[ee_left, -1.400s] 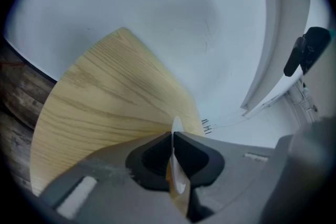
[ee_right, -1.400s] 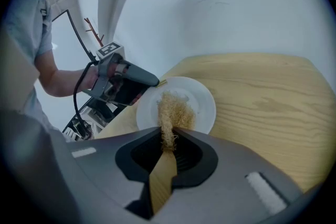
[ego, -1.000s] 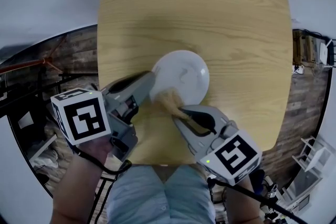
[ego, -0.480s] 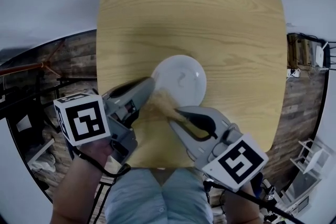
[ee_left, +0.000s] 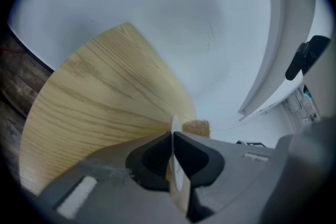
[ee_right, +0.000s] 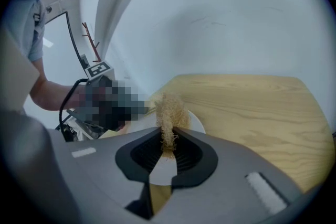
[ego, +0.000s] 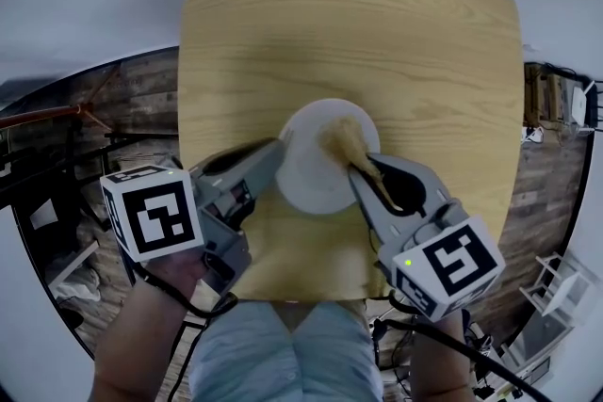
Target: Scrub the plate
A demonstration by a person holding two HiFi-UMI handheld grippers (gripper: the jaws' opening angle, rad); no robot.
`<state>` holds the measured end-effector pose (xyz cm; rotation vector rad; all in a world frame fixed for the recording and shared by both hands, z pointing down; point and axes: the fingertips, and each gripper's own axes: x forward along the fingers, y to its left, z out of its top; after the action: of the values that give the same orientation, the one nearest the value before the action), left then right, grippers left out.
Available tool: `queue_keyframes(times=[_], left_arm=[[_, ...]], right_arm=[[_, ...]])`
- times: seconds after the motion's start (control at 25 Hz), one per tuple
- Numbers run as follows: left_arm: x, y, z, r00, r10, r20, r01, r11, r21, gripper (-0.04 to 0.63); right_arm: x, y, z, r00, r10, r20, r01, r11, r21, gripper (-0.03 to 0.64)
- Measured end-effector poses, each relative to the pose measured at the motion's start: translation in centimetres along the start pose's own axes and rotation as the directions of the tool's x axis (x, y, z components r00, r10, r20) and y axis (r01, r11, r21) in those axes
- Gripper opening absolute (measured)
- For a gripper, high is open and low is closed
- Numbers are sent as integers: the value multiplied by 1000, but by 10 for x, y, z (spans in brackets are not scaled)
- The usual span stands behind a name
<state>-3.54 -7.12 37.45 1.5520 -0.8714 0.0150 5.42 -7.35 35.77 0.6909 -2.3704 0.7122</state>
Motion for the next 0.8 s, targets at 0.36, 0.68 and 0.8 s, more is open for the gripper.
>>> queue_keyframes(times=[0.36,0.68,0.8], left_arm=[[1,1,-3,1000,-4,-19,4,1000,2,37],[0,2,-1,1000,1,2,-1,1000,-5,37],[-1,2,0,1000,5,8,-5,1000,0,37]], right_arm=[[28,18,-3,998,63,-30,-63,998,-12,48],[20,53,-21,969,219,-117,-226,973,-55,48],[12,62,-33,953,257,-160,-271,960,-75,48]])
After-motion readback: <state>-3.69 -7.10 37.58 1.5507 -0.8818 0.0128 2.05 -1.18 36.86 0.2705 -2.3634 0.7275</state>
